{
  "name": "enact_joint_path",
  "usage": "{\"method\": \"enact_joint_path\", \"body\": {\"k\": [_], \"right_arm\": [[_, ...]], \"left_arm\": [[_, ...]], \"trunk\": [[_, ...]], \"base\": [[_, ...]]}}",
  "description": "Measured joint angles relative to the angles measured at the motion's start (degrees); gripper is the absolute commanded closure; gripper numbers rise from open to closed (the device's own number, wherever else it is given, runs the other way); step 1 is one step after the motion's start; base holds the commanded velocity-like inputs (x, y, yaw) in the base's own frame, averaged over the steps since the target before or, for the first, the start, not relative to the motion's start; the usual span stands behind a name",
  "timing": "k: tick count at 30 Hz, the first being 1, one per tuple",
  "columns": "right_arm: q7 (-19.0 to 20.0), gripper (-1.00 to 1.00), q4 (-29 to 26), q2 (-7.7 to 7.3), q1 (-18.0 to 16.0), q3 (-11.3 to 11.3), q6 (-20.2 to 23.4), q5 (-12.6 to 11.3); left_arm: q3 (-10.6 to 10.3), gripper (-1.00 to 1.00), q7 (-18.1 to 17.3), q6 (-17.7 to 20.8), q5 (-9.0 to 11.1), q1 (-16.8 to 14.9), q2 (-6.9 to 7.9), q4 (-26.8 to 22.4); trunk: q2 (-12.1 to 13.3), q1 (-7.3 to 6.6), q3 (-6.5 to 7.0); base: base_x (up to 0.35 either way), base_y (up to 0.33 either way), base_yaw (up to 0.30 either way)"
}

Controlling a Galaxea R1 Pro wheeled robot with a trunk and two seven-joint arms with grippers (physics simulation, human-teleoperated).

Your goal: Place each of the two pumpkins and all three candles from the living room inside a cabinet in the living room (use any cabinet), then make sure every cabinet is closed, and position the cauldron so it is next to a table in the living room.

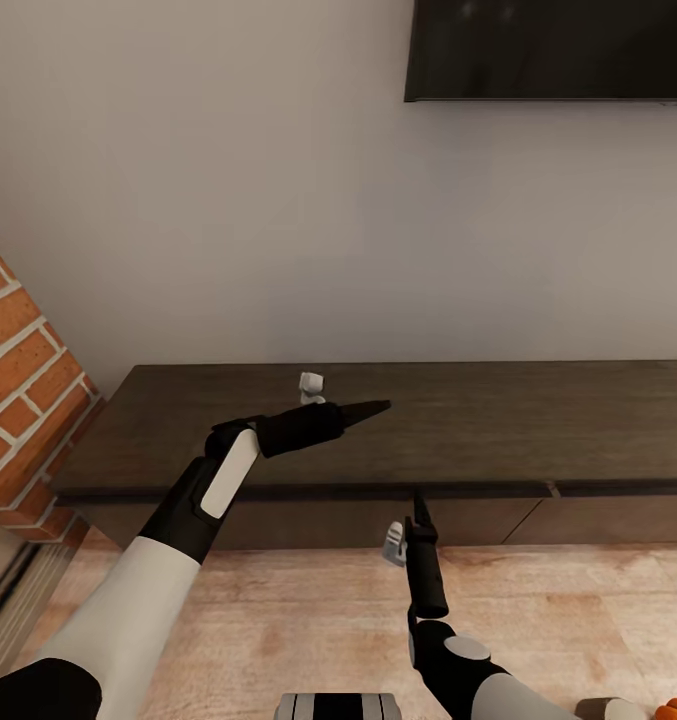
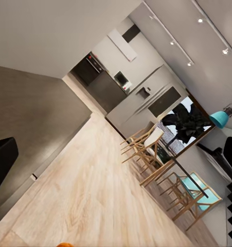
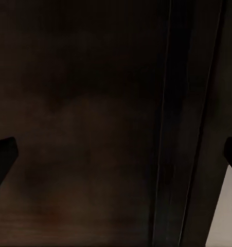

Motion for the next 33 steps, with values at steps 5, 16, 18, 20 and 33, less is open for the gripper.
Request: {"method": "enact_joint_path", "body": {"k": [5,16,18,20,33], "right_arm": [[0.06,-1.0,-0.27,0.26,0.0,-0.08,0.11,-0.13],[0.06,-1.0,-0.3,0.23,-0.08,-0.26,0.22,-0.2],[0.06,-1.0,-0.3,0.23,-0.13,-0.26,0.22,-0.21],[0.06,-1.0,-0.3,0.23,-0.17,-0.26,0.22,-0.22],[0.06,-1.0,-0.39,0.23,-0.52,-0.35,0.22,-0.23]], "left_arm": [[0.0,-1.0,0.0,0.0,0.0,0.0,0.02,-0.03],[0.0,-1.0,0.02,0.0,0.0,0.0,-0.03,-0.03],[0.0,-1.0,0.0,0.0,0.0,0.0,-0.03,-0.03],[0.0,-1.0,-0.01,0.0,0.0,0.0,-0.03,-0.03],[0.0,-1.0,-0.02,0.0,0.0,0.0,-0.08,-0.17]], "trunk": [[0.0,0.0,0.0],[0.0,0.0,0.0],[0.0,0.0,0.0],[0.0,0.0,0.0],[0.0,0.0,0.0]], "base": [[0.0,0.0,0.0],[0.0,0.0,0.0],[0.0,0.0,0.0],[0.0,0.0,0.0],[0.025,0.0,0.0]]}}
